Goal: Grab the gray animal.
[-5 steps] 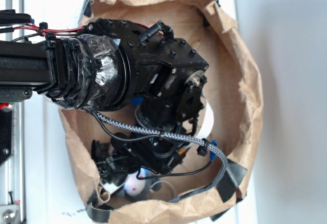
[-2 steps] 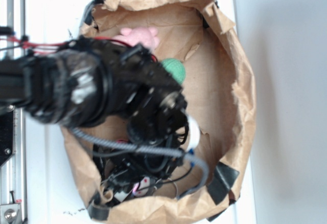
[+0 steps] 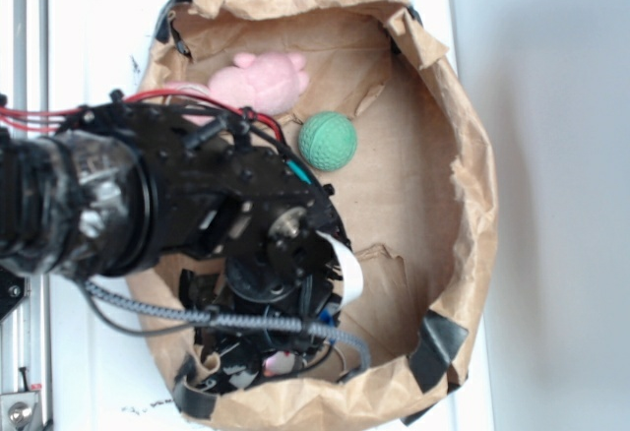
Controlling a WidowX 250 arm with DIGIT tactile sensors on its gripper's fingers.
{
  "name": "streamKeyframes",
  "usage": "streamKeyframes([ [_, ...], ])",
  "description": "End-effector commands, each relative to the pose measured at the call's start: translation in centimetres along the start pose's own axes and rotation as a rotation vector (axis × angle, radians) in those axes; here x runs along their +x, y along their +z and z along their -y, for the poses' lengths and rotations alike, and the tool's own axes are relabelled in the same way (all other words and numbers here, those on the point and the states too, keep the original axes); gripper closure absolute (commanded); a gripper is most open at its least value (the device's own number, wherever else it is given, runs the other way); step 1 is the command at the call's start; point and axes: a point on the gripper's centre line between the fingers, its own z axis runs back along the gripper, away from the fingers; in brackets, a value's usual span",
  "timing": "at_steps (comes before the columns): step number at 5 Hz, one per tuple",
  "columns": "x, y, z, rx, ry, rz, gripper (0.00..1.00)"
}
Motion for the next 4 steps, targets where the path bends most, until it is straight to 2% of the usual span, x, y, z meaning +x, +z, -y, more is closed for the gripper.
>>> streamKeyframes([
  [1,-0.1,6.2,-2.6,-0.003,0.086,0.153,1.00],
  [2,-0.9,9.1,-5.8,-0.032,0.278,0.257,1.00],
  [3,-1.4,12.0,-6.6,0.130,0.451,0.269,1.00],
  [4,-1.4,14.0,-5.0,0.339,0.534,0.240,1.00],
])
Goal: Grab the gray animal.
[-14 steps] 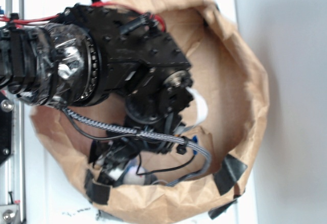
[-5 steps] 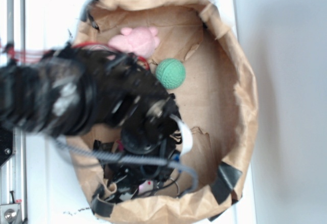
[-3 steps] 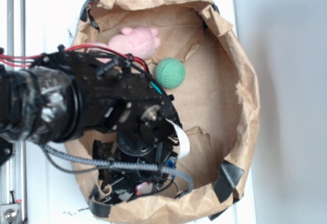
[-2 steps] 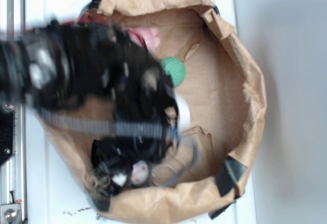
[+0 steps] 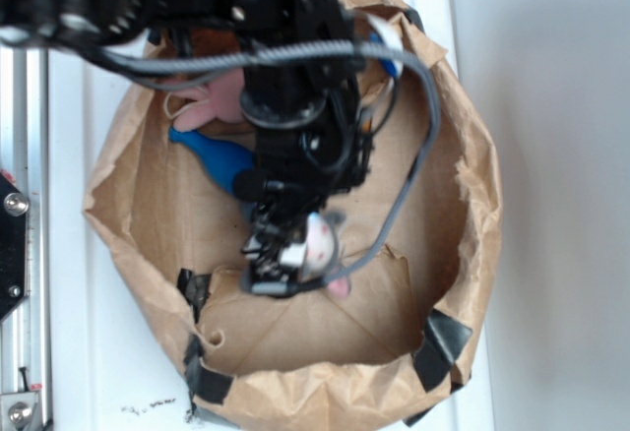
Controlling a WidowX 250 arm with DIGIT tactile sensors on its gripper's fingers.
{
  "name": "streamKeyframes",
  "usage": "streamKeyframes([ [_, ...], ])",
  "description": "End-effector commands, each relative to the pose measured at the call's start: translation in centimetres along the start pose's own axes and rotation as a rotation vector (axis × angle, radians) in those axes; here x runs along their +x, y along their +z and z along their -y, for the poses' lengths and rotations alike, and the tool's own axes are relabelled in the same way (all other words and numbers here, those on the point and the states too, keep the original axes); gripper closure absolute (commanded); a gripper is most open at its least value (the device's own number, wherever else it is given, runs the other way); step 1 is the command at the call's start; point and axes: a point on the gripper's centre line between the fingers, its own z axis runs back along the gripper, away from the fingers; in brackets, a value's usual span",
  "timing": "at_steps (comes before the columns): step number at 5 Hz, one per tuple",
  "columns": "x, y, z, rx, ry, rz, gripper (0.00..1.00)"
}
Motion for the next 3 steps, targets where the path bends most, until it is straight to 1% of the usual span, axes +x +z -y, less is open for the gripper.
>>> streamKeyframes([
  [1,-0.1,5.3,2.5,0.430,0.111,0.053,1.00],
  [2,0.9,6.1,3.2,0.471,0.149,0.009,1.00],
  [3,1.6,6.1,3.2,0.519,0.221,0.021,1.00],
])
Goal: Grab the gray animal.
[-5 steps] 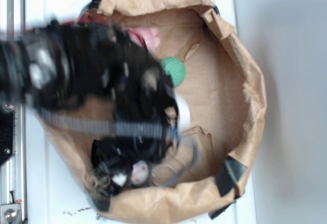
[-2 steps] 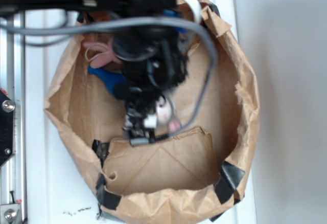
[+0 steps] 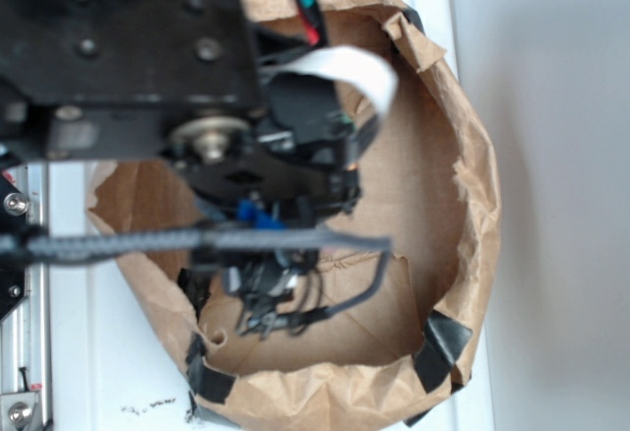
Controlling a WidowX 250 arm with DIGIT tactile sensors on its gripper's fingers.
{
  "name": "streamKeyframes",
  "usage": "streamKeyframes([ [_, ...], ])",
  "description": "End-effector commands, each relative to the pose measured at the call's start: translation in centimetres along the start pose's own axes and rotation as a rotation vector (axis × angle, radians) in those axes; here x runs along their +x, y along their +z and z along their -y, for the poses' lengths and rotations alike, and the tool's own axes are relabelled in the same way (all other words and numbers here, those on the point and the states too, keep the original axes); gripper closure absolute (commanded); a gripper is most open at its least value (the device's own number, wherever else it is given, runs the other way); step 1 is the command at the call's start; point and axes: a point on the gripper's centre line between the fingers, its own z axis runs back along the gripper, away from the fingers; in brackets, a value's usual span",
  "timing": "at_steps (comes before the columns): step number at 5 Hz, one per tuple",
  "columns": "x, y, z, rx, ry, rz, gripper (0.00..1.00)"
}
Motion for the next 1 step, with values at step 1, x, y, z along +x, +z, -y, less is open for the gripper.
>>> streamKeyframes([
  [1,0.37,1.57,-0.63,0.042,0.044,0.047,1.00],
])
